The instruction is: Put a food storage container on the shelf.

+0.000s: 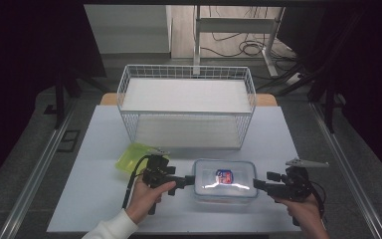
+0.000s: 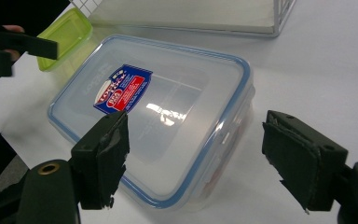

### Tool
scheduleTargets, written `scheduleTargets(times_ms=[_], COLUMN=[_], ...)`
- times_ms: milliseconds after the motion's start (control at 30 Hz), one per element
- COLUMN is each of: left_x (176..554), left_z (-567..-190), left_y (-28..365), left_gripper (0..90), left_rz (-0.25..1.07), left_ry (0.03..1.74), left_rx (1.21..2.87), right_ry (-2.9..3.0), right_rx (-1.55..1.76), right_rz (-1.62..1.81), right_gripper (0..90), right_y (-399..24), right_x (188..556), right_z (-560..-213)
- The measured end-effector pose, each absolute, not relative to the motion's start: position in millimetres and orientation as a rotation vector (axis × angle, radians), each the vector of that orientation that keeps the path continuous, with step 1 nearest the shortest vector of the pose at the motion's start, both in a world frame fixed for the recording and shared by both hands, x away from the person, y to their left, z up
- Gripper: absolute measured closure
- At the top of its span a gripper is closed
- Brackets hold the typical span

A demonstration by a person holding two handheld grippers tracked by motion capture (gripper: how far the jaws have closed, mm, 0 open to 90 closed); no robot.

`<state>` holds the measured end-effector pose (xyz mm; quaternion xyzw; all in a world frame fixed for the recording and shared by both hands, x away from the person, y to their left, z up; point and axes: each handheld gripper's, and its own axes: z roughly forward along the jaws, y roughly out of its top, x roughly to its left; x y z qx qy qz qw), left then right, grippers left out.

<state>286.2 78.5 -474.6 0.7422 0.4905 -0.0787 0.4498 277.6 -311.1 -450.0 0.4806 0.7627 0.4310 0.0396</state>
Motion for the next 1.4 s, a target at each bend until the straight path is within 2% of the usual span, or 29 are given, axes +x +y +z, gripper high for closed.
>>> scheduleTargets(times_ms=[467,633,733,900,1400], left_x=[303,306,307,307,308], left_z=[-504,-515,-515,-515,-516], left_y=[57,52,51,53,60], left_gripper=[9.3,12.5,17.7,23.4,30.8], left_rz=[-0.381,-0.464,-0.493,-0.501,-0.532], left_ry=[1.241,1.241,1.226,1.231,1.224], left_rx=[1.860,1.851,1.831,1.822,1.792], right_ry=[2.334,2.333,2.337,2.347,2.434], right_rx=[1.465,1.465,1.469,1.505,1.723], right_rz=[1.304,1.296,1.294,1.309,1.388], right_gripper=[22.9,22.9,22.9,22.9,23.4], right_y=[-312,-312,-313,-314,-311], right_x=[277,277,278,281,307], right_z=[-451,-452,-452,-457,-484])
